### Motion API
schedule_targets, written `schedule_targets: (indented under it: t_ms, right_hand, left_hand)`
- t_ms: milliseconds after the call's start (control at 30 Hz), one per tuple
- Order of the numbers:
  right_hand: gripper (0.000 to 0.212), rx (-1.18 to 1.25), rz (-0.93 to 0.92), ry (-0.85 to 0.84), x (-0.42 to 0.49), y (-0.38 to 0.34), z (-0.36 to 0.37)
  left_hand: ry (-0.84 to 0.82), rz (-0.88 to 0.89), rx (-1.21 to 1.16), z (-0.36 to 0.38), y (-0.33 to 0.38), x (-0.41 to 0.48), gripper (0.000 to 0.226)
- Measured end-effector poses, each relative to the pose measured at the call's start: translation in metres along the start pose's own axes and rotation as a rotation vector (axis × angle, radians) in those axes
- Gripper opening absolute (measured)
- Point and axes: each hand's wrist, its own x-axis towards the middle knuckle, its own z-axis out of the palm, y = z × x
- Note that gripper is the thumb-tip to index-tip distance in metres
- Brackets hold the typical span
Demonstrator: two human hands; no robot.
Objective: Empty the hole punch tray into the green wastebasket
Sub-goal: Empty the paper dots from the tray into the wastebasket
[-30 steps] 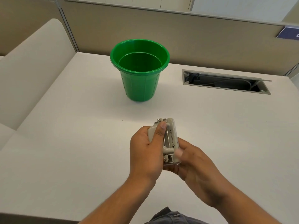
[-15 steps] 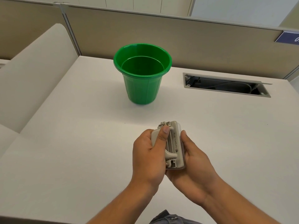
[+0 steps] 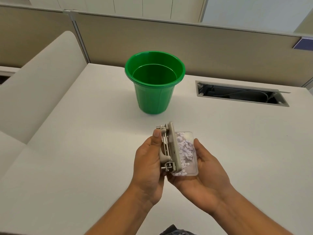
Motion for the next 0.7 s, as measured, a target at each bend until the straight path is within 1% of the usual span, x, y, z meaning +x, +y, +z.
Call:
schedule_targets:
  t_ms: [67,167,300,500,700]
  right_hand:
    - [0.054,0.001,-0.004,0.007,0.001,-0.001,0.005]
    - [0.054,0.006,-0.013,0.019,0.004,-0.002,0.009]
    - [0.051,0.012,-0.021,0.019,0.012,-0.003,0.010]
    - [0.050,0.030,-0.023,0.007,0.028,-0.005,0.012]
    - [0.045,0.067,-0.015,0.027,0.049,-0.010,0.018]
  left_hand:
    - [0.001,-0.012,-0.055,-0.003,0.000,0.004,0.038]
    - [-0.012,-0.040,-0.117,-0.006,0.001,0.010,0.045]
    - [-0.067,-0.086,-0.211,-0.011,0.003,0.017,0.037]
    - [-0.072,-0.138,-0.384,-0.023,0.006,0.034,0.035]
    - [-0.069,-0.206,-0.483,-0.031,0.010,0.057,0.033]
